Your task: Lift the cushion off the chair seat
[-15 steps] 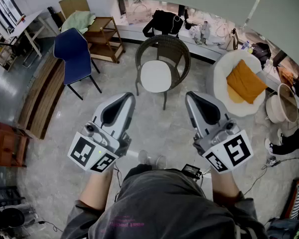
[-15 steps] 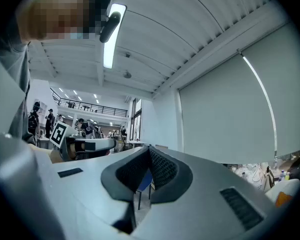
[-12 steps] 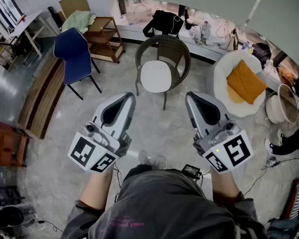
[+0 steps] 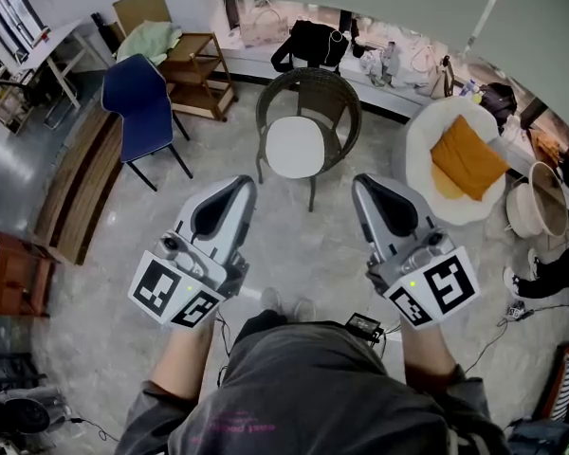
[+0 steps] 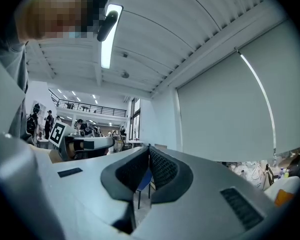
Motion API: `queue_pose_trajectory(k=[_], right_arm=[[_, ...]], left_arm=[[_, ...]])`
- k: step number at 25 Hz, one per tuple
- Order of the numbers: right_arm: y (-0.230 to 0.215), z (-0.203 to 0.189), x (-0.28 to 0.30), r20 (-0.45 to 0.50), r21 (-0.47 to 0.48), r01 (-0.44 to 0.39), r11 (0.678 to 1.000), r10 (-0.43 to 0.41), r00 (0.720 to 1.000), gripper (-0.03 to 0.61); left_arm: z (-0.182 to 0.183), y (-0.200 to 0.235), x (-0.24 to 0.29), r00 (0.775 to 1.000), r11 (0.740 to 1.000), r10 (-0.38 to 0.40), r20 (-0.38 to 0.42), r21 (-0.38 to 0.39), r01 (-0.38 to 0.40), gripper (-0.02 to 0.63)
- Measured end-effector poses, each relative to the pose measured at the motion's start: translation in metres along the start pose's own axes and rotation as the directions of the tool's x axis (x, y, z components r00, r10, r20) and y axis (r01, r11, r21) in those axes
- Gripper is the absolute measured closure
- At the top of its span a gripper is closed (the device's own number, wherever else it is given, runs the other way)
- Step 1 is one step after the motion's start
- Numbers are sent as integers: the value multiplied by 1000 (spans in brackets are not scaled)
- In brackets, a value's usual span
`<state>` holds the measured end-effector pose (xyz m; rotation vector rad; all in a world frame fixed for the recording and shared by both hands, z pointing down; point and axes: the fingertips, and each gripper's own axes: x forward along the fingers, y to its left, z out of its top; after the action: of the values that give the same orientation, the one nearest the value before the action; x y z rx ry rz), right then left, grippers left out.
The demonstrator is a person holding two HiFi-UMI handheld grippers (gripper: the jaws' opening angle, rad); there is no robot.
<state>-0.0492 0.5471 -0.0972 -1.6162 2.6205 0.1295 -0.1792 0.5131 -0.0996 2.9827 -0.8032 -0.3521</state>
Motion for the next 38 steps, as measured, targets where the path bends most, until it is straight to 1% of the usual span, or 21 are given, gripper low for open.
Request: queue_pose_trajectory(k=[8, 18, 26, 33, 38], right_arm=[[-17, -7, 1, -4, 2, 1, 1000, -1, 1000, 565], [-50, -21, 34, -22, 14, 5, 1000, -4, 1000, 565], [-85, -40, 80, -49, 19, 14, 1000, -13, 999, 565], [-112, -62, 134, -79, 34, 23, 999, -20, 997, 565], [-132, -72, 176, -104, 44, 29, 999, -24, 994, 565]], left_arm=[[-7, 5, 16, 1000, 1000, 5, 1, 1, -5, 601], [-22, 40, 48, 1000, 1000, 15, -12, -18, -16, 601], [-39, 88, 84, 1000, 999, 12, -21, -39, -13, 601], [-58, 146, 113, 999, 998, 13, -40, -68, -15, 601], [-65, 188, 137, 999, 996, 7, -53, -87, -11, 601]])
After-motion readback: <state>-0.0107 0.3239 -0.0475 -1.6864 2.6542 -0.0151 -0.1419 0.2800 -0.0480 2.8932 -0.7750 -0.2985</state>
